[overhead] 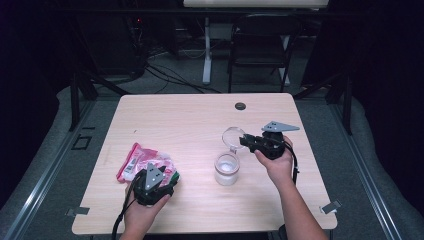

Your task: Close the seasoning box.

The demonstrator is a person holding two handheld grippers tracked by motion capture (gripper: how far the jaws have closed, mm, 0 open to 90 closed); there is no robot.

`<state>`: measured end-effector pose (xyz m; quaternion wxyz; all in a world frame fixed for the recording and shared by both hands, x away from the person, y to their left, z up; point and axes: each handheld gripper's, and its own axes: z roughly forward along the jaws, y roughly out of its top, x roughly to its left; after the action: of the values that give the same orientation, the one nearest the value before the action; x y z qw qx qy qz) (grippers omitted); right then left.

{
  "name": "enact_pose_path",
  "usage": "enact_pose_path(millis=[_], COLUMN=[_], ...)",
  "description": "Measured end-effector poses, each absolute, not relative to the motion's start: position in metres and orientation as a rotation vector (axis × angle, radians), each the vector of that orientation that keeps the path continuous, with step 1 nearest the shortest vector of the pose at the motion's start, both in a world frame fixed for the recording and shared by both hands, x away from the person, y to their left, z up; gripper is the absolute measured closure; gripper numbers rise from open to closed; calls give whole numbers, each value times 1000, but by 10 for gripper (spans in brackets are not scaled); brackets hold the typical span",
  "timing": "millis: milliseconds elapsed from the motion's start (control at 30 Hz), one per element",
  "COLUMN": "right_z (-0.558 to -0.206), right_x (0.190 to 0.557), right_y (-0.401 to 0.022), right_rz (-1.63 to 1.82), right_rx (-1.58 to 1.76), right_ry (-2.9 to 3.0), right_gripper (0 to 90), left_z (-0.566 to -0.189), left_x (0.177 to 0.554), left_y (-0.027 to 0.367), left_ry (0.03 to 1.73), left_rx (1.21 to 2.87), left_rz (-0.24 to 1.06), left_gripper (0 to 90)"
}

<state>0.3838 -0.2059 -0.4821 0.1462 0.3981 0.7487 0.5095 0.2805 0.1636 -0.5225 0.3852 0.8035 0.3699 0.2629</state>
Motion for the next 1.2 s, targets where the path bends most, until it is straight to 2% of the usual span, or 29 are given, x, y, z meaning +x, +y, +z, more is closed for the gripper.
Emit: enact_pose_path(millis=[833, 1200], right_z=[-480, -475], right_x=[381, 369], right_y=[-203, -194], right_rz=[1439, 1406], right_rx=[1122, 1042], right_ry=[2155, 2168], right_gripper=[726, 669], left_z=[-517, -509], left_x=[282, 290], left_y=[160, 150], left_ry=[921, 878], left_rx=[2051, 2060], left_rz=[686, 685], left_gripper=[451, 482])
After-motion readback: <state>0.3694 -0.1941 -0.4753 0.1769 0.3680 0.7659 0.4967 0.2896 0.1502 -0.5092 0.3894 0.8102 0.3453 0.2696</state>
